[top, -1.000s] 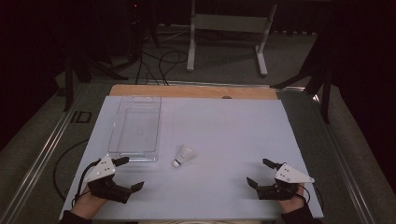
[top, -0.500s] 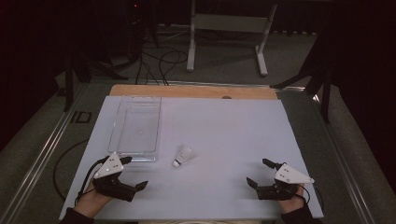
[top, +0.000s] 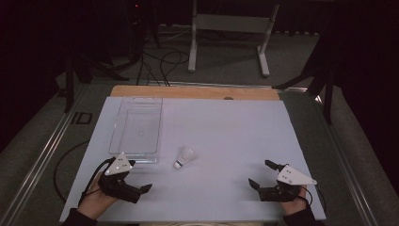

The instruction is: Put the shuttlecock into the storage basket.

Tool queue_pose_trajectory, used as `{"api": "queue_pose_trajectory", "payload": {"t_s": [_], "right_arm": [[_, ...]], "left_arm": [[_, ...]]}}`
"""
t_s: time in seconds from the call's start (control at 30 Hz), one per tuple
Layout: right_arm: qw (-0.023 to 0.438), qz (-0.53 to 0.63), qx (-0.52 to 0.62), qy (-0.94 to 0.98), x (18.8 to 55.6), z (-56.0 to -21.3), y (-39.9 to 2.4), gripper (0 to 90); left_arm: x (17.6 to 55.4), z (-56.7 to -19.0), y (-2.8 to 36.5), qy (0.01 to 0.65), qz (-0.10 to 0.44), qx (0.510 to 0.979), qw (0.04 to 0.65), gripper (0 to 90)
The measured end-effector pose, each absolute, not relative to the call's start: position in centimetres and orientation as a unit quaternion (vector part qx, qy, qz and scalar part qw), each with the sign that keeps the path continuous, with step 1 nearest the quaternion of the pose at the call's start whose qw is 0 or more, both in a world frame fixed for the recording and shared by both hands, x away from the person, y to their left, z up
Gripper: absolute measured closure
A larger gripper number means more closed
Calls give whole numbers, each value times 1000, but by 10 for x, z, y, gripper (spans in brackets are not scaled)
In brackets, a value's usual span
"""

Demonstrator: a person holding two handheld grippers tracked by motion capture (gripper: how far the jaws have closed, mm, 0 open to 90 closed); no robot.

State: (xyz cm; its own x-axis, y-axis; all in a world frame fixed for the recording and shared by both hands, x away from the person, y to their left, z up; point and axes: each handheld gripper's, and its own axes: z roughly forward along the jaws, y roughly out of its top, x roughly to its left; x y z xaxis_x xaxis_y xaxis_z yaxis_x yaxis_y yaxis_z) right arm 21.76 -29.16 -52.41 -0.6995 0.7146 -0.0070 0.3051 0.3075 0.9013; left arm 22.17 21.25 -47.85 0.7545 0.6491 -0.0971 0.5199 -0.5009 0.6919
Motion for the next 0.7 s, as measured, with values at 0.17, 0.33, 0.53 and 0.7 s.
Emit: {"api": "queue_pose_trajectory", "payload": {"t_s": [0.17,0.33,0.53,0.7], "right_arm": [[209,489,327,781,218,-524,-291,78],[209,489,327,781,217,-524,-291,78],[207,487,327,783,217,-524,-291,79],[206,487,328,783,217,-524,-291,79]], "left_arm": [[221,-478,206,347,87,869,343,0],[221,-473,200,367,91,873,308,0],[222,-472,191,366,83,883,281,0],[224,-473,183,372,75,888,261,0]]}}
